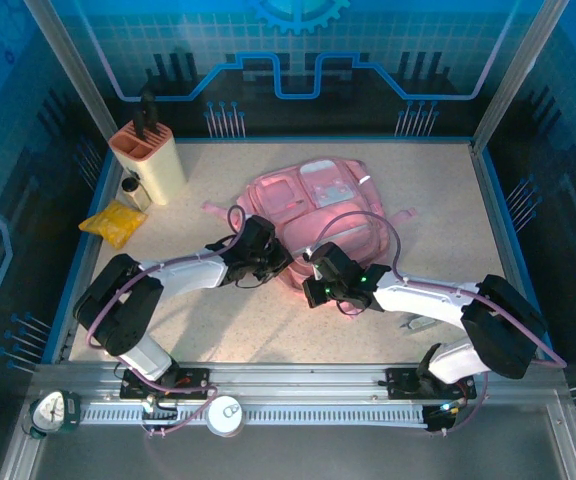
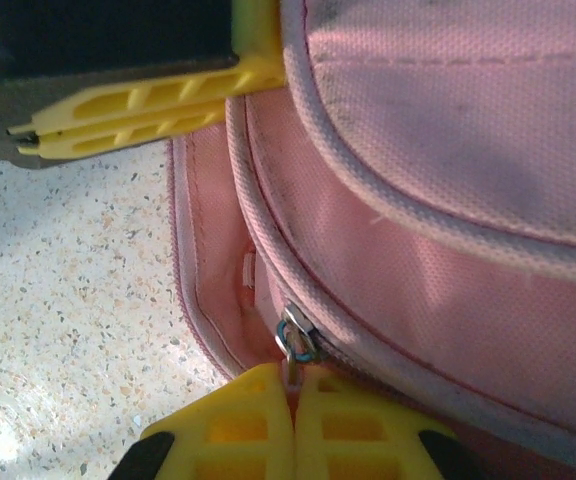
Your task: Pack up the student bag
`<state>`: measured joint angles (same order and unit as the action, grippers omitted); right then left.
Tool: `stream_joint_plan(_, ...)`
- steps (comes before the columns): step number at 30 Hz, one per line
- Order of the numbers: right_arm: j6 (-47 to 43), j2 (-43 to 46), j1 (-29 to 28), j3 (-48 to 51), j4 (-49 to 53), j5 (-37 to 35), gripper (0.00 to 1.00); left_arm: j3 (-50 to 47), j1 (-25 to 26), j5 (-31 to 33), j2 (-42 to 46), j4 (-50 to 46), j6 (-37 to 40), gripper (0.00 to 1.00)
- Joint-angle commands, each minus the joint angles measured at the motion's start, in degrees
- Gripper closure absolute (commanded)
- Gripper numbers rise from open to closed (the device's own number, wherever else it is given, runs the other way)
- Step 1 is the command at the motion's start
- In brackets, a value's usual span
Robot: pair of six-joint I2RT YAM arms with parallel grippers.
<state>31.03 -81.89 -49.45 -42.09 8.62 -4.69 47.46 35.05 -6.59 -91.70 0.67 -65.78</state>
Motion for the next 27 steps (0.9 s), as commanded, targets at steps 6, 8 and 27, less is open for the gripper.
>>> stream_joint_plan(6, -0.5, 5.3, 1.4, 0.9, 9.4, -7.3, 1.0, 2.5, -6.7, 4.8, 7.4, -8.6, 7.9, 1.0)
stream_joint_plan(8, -1.2, 8.0, 2.3, 1.3, 11.9, -8.7, 1.0, 2.4, -8.7, 4.2, 8.9, -10.3, 9.2, 1.0)
stream_joint_plan(27, -6.2, 2.8, -2.4, -3.6, 9.3, -1.4, 1.0, 13.8, -18.5, -3.0, 1.2, -14.4, 18.0, 1.0)
